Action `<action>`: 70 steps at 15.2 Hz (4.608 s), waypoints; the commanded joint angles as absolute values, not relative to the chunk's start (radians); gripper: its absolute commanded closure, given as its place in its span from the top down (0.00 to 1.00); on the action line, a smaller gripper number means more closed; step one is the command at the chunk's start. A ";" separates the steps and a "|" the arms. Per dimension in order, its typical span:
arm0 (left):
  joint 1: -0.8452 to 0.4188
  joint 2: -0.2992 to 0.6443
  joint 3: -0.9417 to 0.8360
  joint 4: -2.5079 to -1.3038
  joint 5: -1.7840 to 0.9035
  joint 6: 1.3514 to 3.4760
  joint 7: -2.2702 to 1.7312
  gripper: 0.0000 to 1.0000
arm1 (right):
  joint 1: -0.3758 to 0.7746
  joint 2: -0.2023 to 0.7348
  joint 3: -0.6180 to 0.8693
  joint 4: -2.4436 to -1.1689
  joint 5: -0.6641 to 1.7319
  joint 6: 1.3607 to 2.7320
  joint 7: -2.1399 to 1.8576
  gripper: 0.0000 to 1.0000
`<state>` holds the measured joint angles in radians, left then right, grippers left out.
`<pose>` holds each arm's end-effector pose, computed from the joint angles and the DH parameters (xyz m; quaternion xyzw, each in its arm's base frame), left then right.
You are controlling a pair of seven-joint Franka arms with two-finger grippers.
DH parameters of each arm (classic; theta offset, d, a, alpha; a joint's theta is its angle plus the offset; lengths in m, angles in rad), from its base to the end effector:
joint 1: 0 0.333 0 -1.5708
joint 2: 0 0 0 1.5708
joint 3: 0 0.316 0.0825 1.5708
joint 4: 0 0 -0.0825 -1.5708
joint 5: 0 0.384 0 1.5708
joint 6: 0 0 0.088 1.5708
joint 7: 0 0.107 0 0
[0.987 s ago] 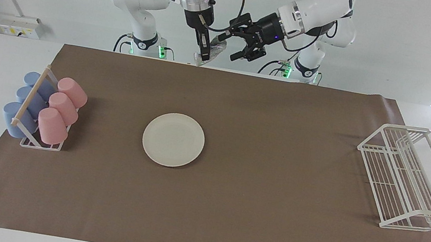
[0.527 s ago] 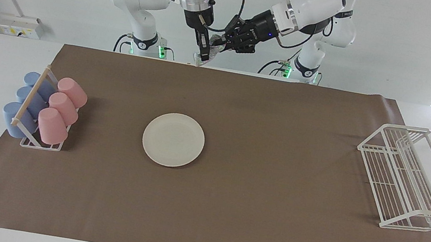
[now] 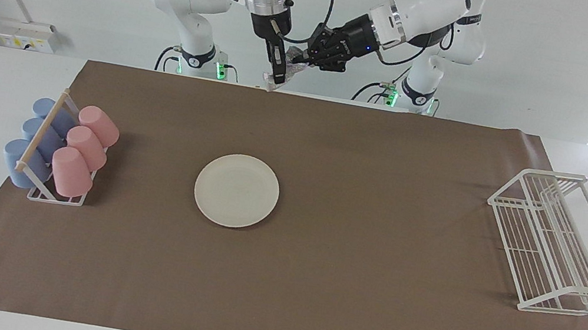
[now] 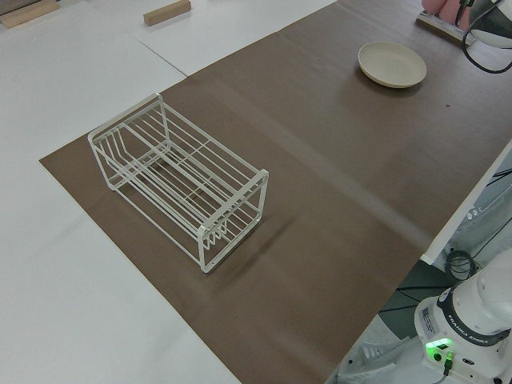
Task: Wipe plate with sponge
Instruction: 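Grasp the sponge with the left gripper while the right gripper releases it, then carry the sponge to the rack with the left gripper while the right gripper retracts, then lower the sponge into the rack and open the left gripper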
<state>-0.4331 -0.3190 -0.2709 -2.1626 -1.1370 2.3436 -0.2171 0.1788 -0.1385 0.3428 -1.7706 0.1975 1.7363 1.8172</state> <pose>0.3669 -0.3487 0.5841 0.8747 0.0589 0.0048 0.4811 0.4427 0.2883 0.6154 -0.7870 0.6105 0.0500 0.0736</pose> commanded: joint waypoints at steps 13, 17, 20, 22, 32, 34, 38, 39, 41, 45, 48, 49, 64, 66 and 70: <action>-0.223 -0.357 -0.262 -2.220 -1.033 2.073 -0.210 0.00 | -0.141 -0.132 0.339 -1.772 0.181 1.638 0.630 1.00; -0.169 -0.347 -0.262 -2.215 -0.826 1.938 -0.216 0.00 | -0.221 -0.133 0.339 -1.790 0.143 1.651 0.274 1.00; -0.167 -0.330 -0.265 -2.206 -0.634 1.876 -0.229 0.00 | -0.282 -0.129 0.339 -1.784 0.123 1.661 0.097 1.00; -0.166 -0.316 -0.264 -2.194 -0.531 1.826 -0.254 0.00 | -0.297 -0.127 0.339 -1.784 0.114 1.661 0.037 1.00; -0.181 -0.167 -0.273 -1.985 -0.003 1.470 -0.491 0.00 | -0.043 0.014 0.060 -1.623 -0.009 1.602 -0.109 1.00; -0.195 -0.114 -0.275 -1.921 0.108 1.380 -0.500 0.00 | 0.070 -0.014 -0.053 -1.661 -0.009 1.582 -0.063 1.00; -0.236 0.029 -0.275 -1.795 0.366 1.224 -0.535 0.00 | 0.086 -0.029 -0.074 -1.680 0.003 1.569 -0.008 1.00; -0.238 0.043 -0.275 -1.792 0.436 1.206 -0.535 0.00 | 0.086 -0.034 -0.074 -1.678 0.003 1.568 -0.005 1.00; -0.236 0.081 -0.275 -1.793 0.550 1.204 -0.535 0.00 | 0.086 -0.037 -0.074 -1.675 0.003 1.562 0.008 1.00; -0.222 0.130 -0.267 -1.795 0.773 1.201 -0.535 0.00 | 0.086 -0.046 -0.078 -1.678 0.003 1.543 0.021 1.00; -0.187 0.205 -0.262 -1.755 0.945 1.201 -0.534 0.00 | 0.069 -0.044 -0.081 -1.672 0.003 1.542 0.017 1.00; -0.173 0.247 -0.262 -1.715 0.969 1.200 -0.535 0.00 | 0.054 -0.046 -0.083 -1.667 0.003 1.543 0.015 1.00; -0.034 0.491 -0.262 -1.540 1.020 1.312 -0.701 0.00 | 0.009 -0.055 -0.077 -1.663 0.020 1.506 -0.064 1.00; -0.032 0.489 -0.262 -1.542 1.022 1.315 -0.703 0.00 | 0.009 -0.057 -0.074 -1.661 0.017 1.511 -0.064 1.00; -0.018 0.489 -0.261 -1.548 1.023 1.330 -0.706 0.00 | 0.012 -0.058 -0.072 -1.661 0.017 1.517 -0.067 1.00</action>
